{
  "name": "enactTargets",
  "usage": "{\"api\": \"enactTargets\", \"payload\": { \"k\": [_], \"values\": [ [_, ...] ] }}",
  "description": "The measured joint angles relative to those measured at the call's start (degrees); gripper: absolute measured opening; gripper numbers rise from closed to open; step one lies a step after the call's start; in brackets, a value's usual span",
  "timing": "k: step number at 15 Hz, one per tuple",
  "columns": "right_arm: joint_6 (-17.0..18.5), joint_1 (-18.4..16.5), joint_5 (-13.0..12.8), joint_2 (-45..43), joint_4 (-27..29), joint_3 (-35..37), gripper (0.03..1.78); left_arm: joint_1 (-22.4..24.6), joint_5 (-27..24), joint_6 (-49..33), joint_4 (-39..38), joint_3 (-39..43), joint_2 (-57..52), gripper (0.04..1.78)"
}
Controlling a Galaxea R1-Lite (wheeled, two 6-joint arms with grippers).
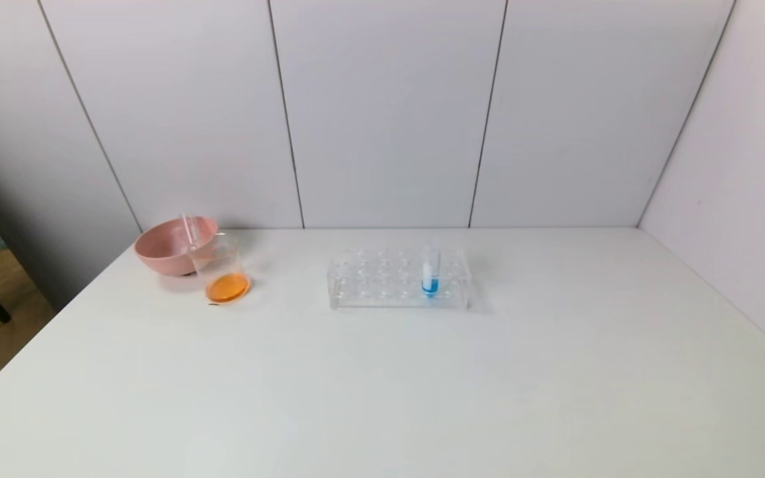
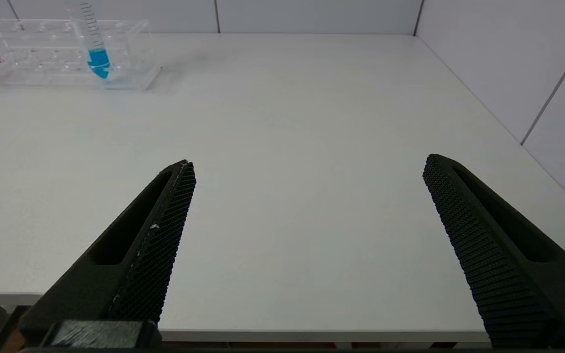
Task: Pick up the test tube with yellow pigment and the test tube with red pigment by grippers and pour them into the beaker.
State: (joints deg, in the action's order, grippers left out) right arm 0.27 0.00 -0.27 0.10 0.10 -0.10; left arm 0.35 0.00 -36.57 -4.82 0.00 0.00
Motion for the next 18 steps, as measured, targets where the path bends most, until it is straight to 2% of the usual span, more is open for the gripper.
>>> {"api": "enactTargets", "payload": {
  "k": [2,10,11,14,18],
  "values": [
    [0.0,0.0,0.0,0.0,0.0,0.0,1.7,-0.3,-0.7,4.9,0.6,0.0,0.1,1.76],
    [0.0,0.0,0.0,0.0,0.0,0.0,1.7,-0.5,-3.4,46.1,4.5,0.0,0.0,1.76],
    [0.0,0.0,0.0,0.0,0.0,0.0,1.7,-0.5,-3.6,47.8,4.5,0.0,0.0,1.76],
    [0.0,0.0,0.0,0.0,0.0,0.0,1.7,-0.5,-3.4,43.0,4.8,0.0,0.0,1.76],
    [0.0,0.0,0.0,0.0,0.0,0.0,1.7,-0.5,-3.4,42.7,4.8,0.0,0.0,1.76]
  ]
}}
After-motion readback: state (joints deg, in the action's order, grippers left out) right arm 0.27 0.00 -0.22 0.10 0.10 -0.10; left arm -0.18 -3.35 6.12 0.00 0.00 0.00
